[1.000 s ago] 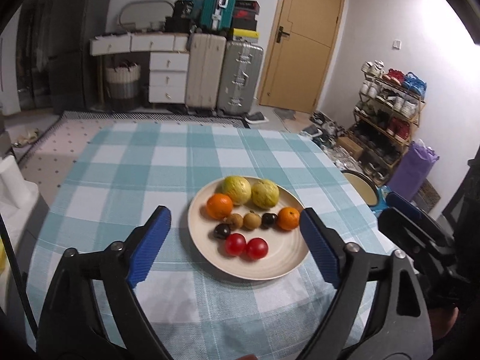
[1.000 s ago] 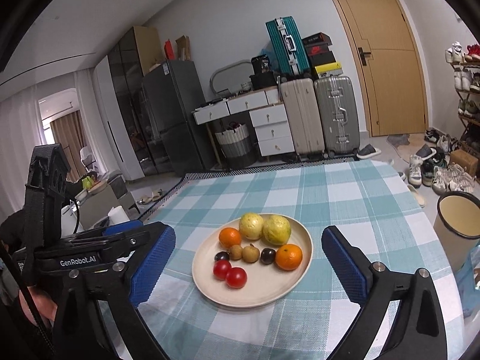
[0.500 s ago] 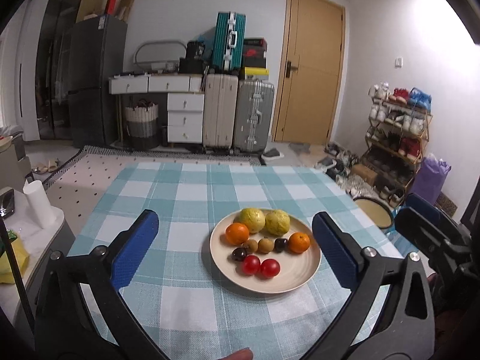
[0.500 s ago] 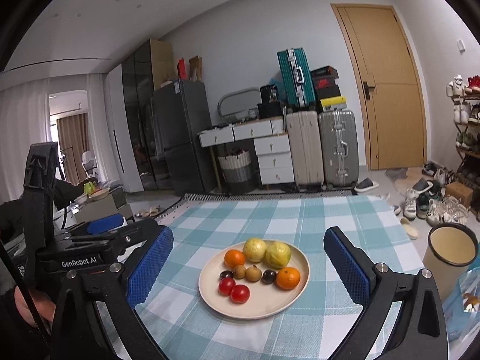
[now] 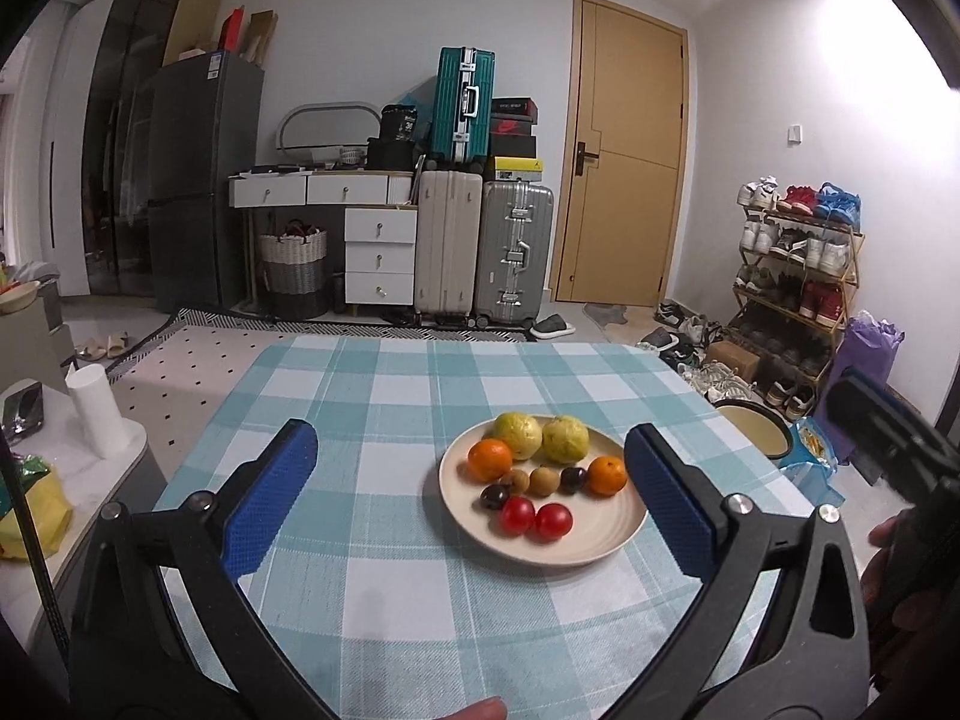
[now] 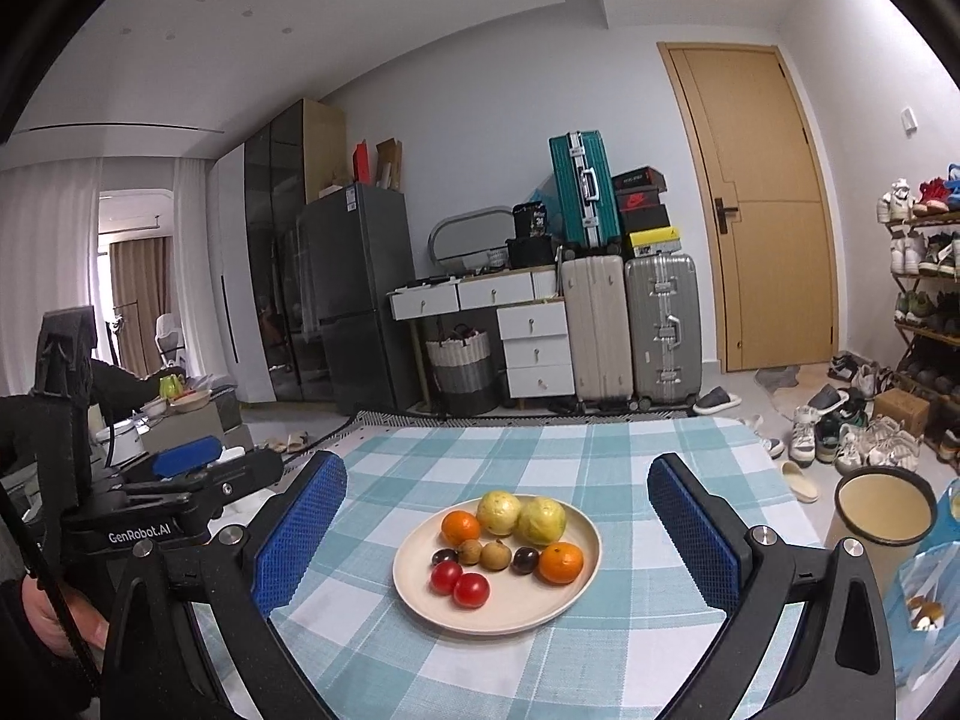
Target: Organize fruits
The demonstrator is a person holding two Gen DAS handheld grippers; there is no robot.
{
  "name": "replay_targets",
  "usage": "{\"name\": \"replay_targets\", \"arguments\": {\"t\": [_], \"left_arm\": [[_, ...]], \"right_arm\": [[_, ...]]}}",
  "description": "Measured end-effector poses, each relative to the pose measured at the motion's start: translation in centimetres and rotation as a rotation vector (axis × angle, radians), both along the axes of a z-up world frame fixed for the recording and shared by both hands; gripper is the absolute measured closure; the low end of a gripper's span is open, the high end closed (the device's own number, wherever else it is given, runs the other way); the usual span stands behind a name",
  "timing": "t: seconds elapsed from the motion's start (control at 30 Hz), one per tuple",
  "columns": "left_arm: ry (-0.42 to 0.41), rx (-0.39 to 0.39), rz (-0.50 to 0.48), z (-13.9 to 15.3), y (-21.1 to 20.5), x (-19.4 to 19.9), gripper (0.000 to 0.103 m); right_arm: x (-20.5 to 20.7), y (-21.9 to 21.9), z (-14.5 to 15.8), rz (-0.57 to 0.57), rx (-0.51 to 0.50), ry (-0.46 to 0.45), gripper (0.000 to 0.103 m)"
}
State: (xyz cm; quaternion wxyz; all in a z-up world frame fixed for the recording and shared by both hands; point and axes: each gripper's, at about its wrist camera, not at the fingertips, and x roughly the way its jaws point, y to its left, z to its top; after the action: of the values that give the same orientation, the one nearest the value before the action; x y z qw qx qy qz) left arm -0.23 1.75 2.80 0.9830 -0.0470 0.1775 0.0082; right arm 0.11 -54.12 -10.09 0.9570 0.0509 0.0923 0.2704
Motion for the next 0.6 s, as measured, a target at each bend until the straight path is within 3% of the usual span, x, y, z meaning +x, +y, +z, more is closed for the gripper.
{"name": "replay_targets", "arguments": {"t": [0.6], "left_arm": [[0.003, 0.051, 0.033, -5.7, 0.9, 0.3, 0.001]], "right_arm": [[-1.3, -0.6, -3.1, -0.012, -0.045, -0.053, 0.0]]}}
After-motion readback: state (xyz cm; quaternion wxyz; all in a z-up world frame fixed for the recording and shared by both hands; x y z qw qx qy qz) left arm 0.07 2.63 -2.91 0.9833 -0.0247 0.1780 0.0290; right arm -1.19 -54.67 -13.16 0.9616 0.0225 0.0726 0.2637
